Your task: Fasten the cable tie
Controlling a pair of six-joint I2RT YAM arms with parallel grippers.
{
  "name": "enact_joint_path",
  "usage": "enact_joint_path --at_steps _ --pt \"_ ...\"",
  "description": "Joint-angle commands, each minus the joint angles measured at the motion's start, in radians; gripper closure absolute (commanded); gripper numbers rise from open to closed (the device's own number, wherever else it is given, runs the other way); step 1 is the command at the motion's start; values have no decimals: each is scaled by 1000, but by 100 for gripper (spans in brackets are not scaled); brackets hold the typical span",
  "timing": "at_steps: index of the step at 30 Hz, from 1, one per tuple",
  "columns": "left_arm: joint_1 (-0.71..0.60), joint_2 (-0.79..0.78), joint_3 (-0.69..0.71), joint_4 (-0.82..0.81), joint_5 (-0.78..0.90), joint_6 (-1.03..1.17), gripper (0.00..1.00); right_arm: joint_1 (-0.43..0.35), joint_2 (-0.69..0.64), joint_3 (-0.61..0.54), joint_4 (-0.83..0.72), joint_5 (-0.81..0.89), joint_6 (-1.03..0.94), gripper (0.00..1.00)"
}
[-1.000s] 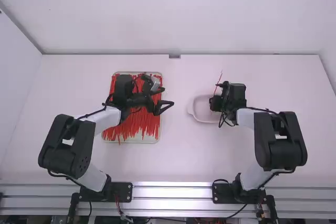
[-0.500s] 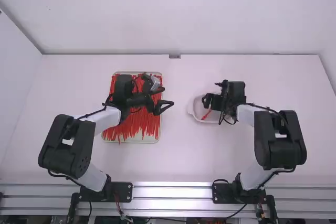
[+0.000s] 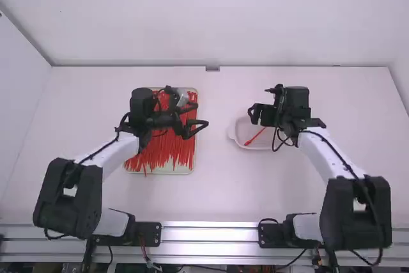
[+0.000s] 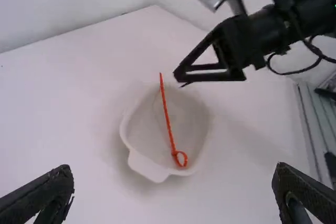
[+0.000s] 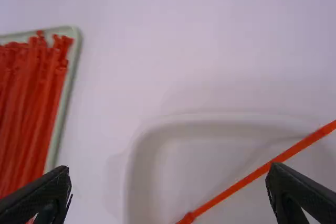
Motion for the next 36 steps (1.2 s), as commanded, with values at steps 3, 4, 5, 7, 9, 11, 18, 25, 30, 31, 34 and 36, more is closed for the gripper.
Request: enact_joint_path --at_steps 3,4,5,7,9,11,18,25,30,31,34,36 --pt "2 -129 -2 -129 -97 -42 1 27 -127 21 -98 48 -6 1" --pt "3 -172 -2 -191 -137 -45 1 37 -158 21 -128 61 -6 1" --pt "5 -192 -2 -220 -155 -43 1 44 -178 21 -149 68 -6 1" --pt "1 -256 -2 -300 -193 -44 1 63 -223 21 -192 82 -6 1" --pt "-3 -308 -2 -344 -188 -40 1 80 -261 21 -220 81 -6 2" --pt "-2 -348 -2 -374 -189 -40 1 94 -289 21 -233 81 -6 1" --pt "64 -419 -69 -387 -256 -14 8 27 -359 -47 -166 149 -74 8" --pt "159 -514 -163 -387 -351 -14 17 -70 -456 -144 -69 246 -171 18" --pt "161 -614 -264 -387 -451 -14 27 -91 -559 -247 33 316 -173 28" --pt "161 -642 -292 -387 -479 -14 30 -91 -587 -275 62 316 -173 31" --pt "161 -708 -357 -387 -545 -14 36 -91 -653 -341 128 316 -173 38" --pt "161 -757 -407 -387 -594 -14 41 -91 -703 -391 173 316 -173 43"
